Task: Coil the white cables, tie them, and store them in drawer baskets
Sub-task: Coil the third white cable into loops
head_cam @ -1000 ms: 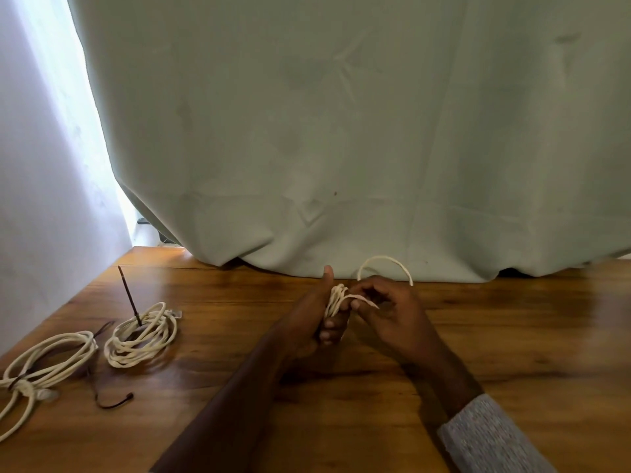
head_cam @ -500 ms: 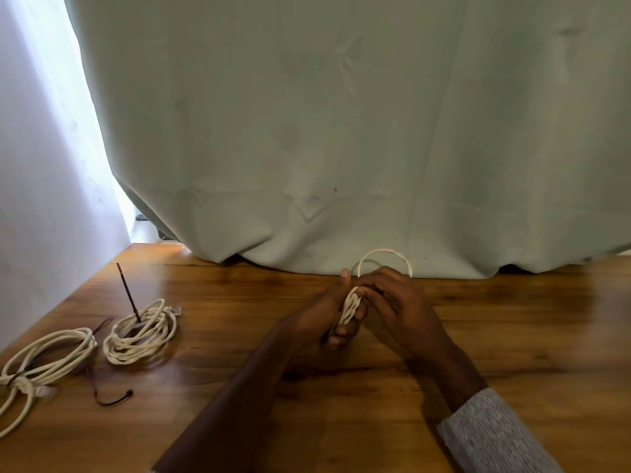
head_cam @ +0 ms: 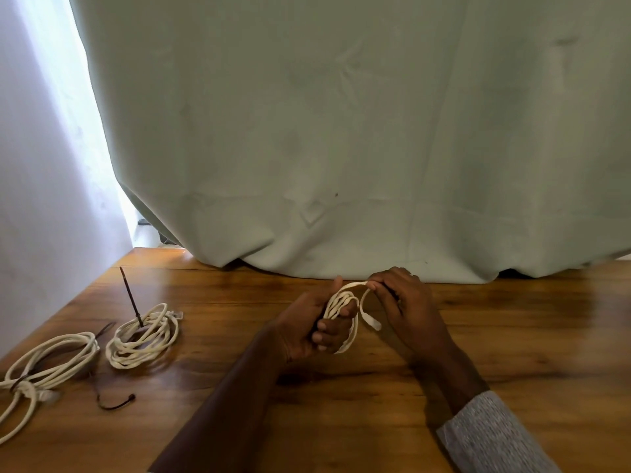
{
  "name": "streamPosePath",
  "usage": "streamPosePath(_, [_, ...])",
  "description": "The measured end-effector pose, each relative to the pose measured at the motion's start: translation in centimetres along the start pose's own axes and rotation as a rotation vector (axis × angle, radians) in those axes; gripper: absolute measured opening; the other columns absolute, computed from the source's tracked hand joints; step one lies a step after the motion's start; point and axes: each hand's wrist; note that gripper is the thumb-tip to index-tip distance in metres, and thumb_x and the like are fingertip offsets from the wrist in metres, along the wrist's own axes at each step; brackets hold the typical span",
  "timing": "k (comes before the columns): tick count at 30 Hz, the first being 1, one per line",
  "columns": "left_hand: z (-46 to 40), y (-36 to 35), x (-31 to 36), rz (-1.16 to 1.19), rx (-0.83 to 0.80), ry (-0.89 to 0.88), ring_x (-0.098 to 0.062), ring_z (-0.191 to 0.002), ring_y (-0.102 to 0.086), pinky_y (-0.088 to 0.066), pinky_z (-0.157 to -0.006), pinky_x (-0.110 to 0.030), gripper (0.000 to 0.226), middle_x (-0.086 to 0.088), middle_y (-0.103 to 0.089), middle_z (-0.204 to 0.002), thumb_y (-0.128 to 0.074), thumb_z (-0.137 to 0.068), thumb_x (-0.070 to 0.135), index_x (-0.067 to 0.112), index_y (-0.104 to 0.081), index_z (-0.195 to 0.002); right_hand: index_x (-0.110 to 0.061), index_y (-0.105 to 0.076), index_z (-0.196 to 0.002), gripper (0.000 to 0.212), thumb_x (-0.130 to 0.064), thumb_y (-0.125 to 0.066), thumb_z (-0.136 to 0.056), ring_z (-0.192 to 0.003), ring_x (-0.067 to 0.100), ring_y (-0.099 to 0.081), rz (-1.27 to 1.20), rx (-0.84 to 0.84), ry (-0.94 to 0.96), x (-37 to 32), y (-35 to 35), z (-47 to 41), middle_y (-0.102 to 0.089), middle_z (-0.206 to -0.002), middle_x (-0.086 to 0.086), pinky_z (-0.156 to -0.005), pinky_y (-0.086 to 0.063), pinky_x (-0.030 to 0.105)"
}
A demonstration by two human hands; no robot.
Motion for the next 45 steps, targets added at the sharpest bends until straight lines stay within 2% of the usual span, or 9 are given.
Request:
streamPosePath(9, [0.2,-0.3,0.5,0.002,0.129,-0.021,-0.006,-0.033,-0.027,-0.028,-0.036,-0.020,0.053,0.007,-0.031,-0.044,-0.028,-0.102,0.056,0.016,-0.048,-0.074,-0.016,-0.068,-0.103,0.027,-0.030,-0.046,-0.101,-0.088,0.004,-0.054,0.030,0.102,0.005,-0.3,0.2,0.1,-0.059,-0.097,-0.015,-0.075,-0.047,0.030])
streamPosePath(17, [0.2,-1.6,0.8,-0.043,-0.006,0.015,-0.005,-0.034,-0.028,-0.023,-0.037,-0.021,0.053,0.008,-0.033,-0.044,-0.026,-0.103,0.058,0.016,-0.045,-0.076,-0.018,-0.067,-0.102,0.020,-0.025,-0.049,-0.102,-0.086,0.003,-0.055,0.022,0.078,-0.005,-0.6,0.0,0.0,-0.060,-0.095,-0.015,-0.073,-0.048,0.032])
streamPosePath(23, [0.2,-1.8,0.8,0.099,-0.101,-0.060,-0.005,-0.032,-0.034,-0.026,-0.037,-0.021,0.050,0.007,-0.040,-0.043,-0.029,-0.104,0.052,0.014,-0.046,-0.078,-0.026,-0.063,-0.097,0.021,-0.025,-0.044,-0.108,-0.072,0.014,-0.064,-0.228,-0.133,-0.048,-2.4,-0.5,0.3,-0.066,-0.080,-0.010,-0.063,-0.051,0.034])
streamPosePath(29, [0.4,-1.8,1.2,0.192,-0.119,-0.271,-0.003,-0.036,-0.044,-0.029,-0.039,-0.020,0.046,0.007,-0.047,-0.046,-0.044,-0.102,0.044,0.002,-0.060,-0.099,-0.023,-0.066,-0.120,0.027,-0.028,-0.043,-0.106,-0.087,0.012,-0.070,-0.242,-0.205,-0.057,-2.2,-1.4,0.3,-0.074,-0.099,-0.007,-0.076,-0.056,0.042])
streamPosePath(33, [0.7,-1.7,2.0,0.225,0.018,-0.408,-0.002,-0.034,-0.043,-0.037,-0.039,-0.019,0.057,0.008,-0.046,-0.043,-0.037,-0.102,0.039,-0.008,-0.062,-0.121,-0.029,-0.064,-0.121,0.029,-0.035,-0.042,-0.105,-0.082,0.001,-0.066,-0.185,-0.308,-0.067,-2.7,-1.7,0.6,-0.071,-0.092,-0.015,-0.071,-0.053,0.023])
streamPosePath(34, [0.9,-1.7,2.1,0.229,0.058,-0.427,-0.002,-0.033,-0.041,-0.037,-0.038,-0.018,0.060,0.008,-0.045,-0.042,-0.036,-0.102,0.040,-0.009,-0.060,-0.125,-0.031,-0.063,-0.119,0.024,-0.032,-0.043,-0.105,-0.081,-0.003,-0.064,-0.183,-0.336,-0.075,-2.9,-1.9,0.5,-0.067,-0.087,-0.020,-0.067,-0.047,0.013])
streamPosePath(37, [1.3,-1.7,2.2,0.237,0.097,-0.452,-0.003,-0.031,-0.040,-0.036,-0.037,-0.017,0.066,0.008,-0.043,-0.041,-0.036,-0.101,0.043,-0.013,-0.051,-0.134,-0.030,-0.059,-0.118,0.022,-0.018,-0.047,-0.105,-0.076,-0.013,-0.059,-0.128,-0.417,-0.104,-3.4,-2.5,0.3,-0.055,-0.077,-0.029,-0.065,-0.044,0.007])
streamPosePath(41, [1.2,-2.3,2.2,0.249,0.161,-0.486,-0.004,-0.031,-0.039,-0.037,-0.038,-0.017,0.069,0.007,-0.042,-0.041,-0.037,-0.101,0.045,-0.012,-0.047,-0.137,-0.023,-0.062,-0.122,0.022,-0.022,-0.047,-0.106,-0.063,-0.007,-0.056,0.000,-0.481,-0.101,-3.1,-3.1,0.3,-0.054,-0.076,-0.026,-0.056,-0.040,0.010])
streamPosePath(45, [1.0,-2.2,2.8,0.299,0.353,-0.586,-0.005,-0.038,-0.046,-0.043,-0.045,-0.017,0.068,0.005,-0.047,-0.048,-0.034,-0.100,0.047,-0.010,-0.047,-0.135,-0.024,-0.059,-0.122,0.028,-0.041,-0.047,-0.104,-0.062,0.008,-0.054,0.170,-0.560,0.003,-3.2,-3.5,0.7,-0.069,-0.088,-0.001,-0.057,-0.045,0.027])
Point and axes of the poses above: each hand's wrist, its own z-axis away from the middle knuckle, its own y-axis out of the back of the hand, x = y × z
